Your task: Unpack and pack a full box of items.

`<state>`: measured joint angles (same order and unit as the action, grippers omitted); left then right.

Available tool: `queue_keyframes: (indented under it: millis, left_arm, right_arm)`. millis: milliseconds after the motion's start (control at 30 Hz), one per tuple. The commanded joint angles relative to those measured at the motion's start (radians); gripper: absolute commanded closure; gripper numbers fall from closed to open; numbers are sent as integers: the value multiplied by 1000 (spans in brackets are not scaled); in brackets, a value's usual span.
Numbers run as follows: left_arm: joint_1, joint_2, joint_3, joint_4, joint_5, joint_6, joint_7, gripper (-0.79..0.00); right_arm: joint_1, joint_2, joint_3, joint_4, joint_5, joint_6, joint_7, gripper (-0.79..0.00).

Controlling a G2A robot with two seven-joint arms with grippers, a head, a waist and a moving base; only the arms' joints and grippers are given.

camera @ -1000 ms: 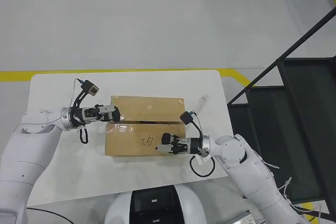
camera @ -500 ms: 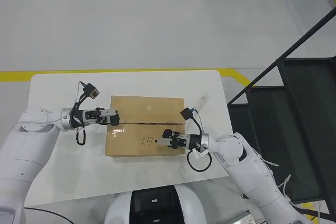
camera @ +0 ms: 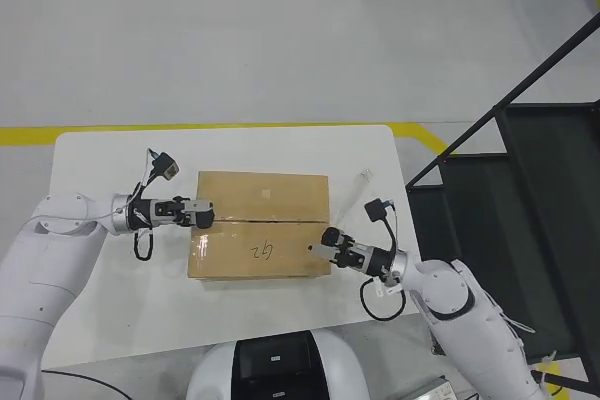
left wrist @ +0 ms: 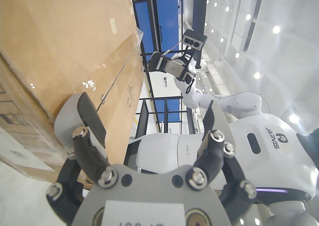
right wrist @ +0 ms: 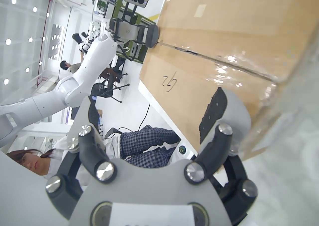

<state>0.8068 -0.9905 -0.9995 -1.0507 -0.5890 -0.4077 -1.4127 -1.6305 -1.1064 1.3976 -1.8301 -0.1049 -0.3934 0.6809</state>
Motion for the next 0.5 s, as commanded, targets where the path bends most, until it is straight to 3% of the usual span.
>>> queue_keyframes:
  millis: [0,200,467]
  left_arm:
    - [2,0,-1,-3,-17,5,-5,-785]
    - [2,0,-1,-3,-17,5,-5,-785]
    - [2,0,-1,-3,-17,5,-5,-785]
  right_arm:
    - [-40,3,29,2,-4,7,-24,-785]
    - [-58,5,35,77,44,-21,-34,-785]
    - [75,-8,-51,284,97,-28,-21,-785]
